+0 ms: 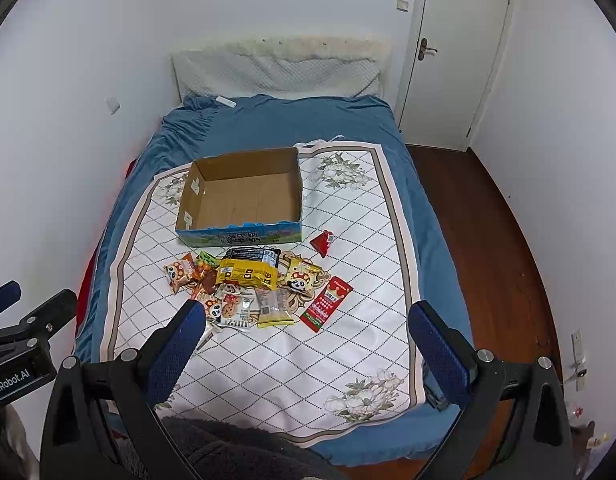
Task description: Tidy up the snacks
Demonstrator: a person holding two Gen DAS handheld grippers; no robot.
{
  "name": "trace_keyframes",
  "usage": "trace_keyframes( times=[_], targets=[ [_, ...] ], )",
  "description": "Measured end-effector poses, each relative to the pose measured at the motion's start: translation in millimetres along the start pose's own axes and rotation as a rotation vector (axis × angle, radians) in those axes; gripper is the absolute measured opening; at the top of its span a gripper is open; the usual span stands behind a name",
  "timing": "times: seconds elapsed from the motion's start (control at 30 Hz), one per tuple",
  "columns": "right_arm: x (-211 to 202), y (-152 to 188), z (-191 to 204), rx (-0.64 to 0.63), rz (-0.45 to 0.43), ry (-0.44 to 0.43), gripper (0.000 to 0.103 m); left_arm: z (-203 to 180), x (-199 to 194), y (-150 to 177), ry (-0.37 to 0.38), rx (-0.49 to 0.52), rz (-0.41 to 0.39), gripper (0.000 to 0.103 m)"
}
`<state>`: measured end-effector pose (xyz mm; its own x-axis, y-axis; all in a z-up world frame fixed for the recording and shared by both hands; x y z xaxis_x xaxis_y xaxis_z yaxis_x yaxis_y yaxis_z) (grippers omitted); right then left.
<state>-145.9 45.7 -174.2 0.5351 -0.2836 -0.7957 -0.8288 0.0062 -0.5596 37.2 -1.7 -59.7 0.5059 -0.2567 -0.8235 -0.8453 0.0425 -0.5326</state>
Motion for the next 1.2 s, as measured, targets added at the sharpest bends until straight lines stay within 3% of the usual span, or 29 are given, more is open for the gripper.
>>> trace_keyframes(
  times=[1.2],
  targets=[
    [-4.2,-1.8,0.8,0.010,-0.012,-0.009,0.103,-5.2,-1.6,-0.3,0.004,-0.002,-0.013,0.103]
  ],
)
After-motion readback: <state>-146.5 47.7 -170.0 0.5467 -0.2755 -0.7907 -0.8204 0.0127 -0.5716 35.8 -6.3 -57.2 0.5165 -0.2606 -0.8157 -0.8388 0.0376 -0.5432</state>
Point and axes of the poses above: each gripper's, at about its wrist camera, not at the fingertips, and x roughly the way its jaws point, z to its left, y to its underside, the point moved 9 cm from there along x, roughly the way its jaws point, and after that the axes turned 14 degrees about y, right-handed, at the moved point
